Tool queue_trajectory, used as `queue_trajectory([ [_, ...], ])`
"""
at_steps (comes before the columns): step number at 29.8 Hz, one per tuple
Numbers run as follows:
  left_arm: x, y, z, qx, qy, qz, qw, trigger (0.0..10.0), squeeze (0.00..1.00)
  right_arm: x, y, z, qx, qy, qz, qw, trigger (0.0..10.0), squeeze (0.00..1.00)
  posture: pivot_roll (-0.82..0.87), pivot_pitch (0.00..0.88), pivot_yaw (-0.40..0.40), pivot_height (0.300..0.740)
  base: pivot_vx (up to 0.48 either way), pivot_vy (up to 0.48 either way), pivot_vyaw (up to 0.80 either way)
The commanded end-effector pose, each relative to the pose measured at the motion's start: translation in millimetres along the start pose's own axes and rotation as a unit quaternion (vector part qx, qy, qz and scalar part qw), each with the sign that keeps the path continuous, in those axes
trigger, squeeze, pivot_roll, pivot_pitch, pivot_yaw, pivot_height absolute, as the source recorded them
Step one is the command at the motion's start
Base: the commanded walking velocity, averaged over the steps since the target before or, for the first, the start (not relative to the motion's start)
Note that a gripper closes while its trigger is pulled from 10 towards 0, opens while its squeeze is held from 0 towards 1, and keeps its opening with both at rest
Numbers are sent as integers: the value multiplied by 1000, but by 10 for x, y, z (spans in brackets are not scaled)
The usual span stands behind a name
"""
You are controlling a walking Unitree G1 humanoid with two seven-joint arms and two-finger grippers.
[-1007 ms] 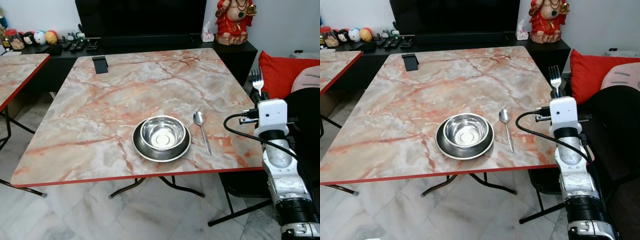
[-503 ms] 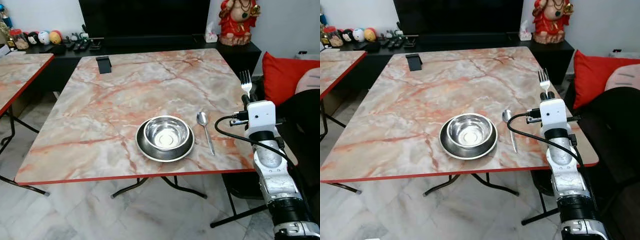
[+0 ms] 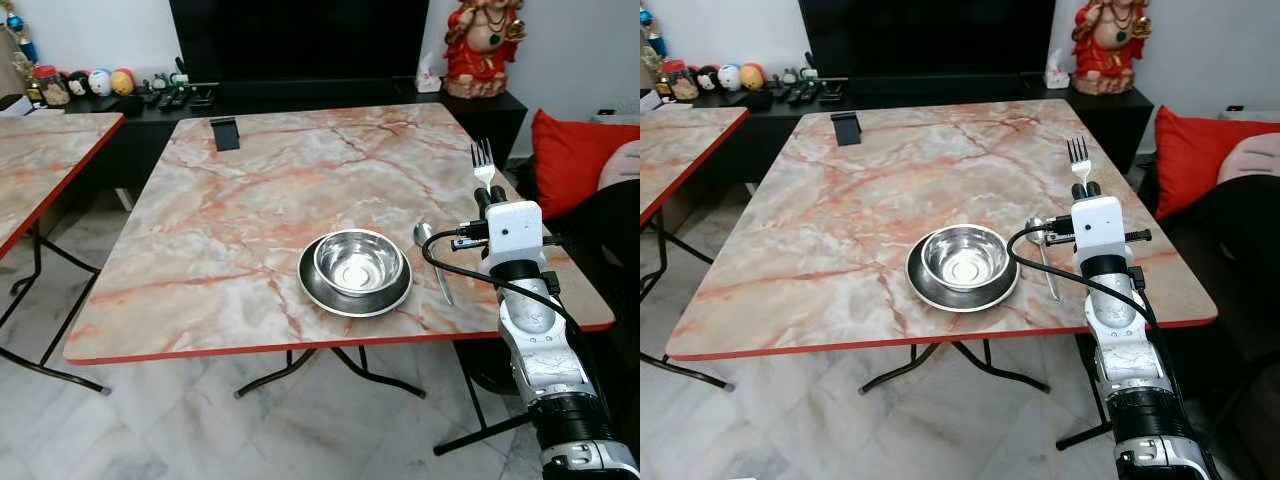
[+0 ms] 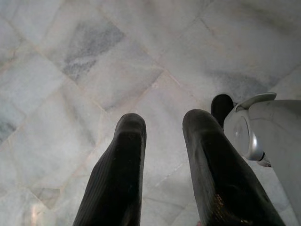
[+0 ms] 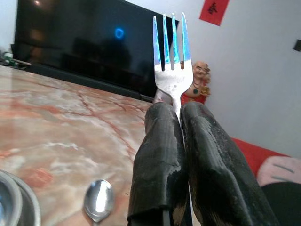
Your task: Setting the table
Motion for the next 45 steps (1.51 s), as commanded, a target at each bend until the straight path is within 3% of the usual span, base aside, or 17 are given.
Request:
queue_trajectory([
  [1, -3, -5, -25, 0, 6, -2, 1000, 10000, 0, 36, -54, 31, 3, -5, -9, 1000, 10000, 0, -81, 0, 55, 732, 0, 0, 0],
  [26, -4, -4, -25, 0, 5, -5, 1000, 10000, 0, 46, -35, 59, -4, -10, -2, 1000, 10000, 0, -86, 0, 55, 732, 0, 0, 53],
  [45, -3, -13, -24, -3, 5, -6, 1000, 10000, 0, 53, -55, 62, -3, -8, -6, 1000, 10000, 0, -83, 0, 52, 732, 249, 0, 0],
])
Point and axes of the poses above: a point about 5 cm out from each wrist's last joint towards the gripper, its own x axis pointing out of the wrist towards the gripper, its own z axis along the axis of the wrist's last joint, y = z × x, the point moved 3 cm from there along x, pointing out of the wrist towards the gripper, and after that the axes turned 3 degrees about x, right-handed, at the moved point
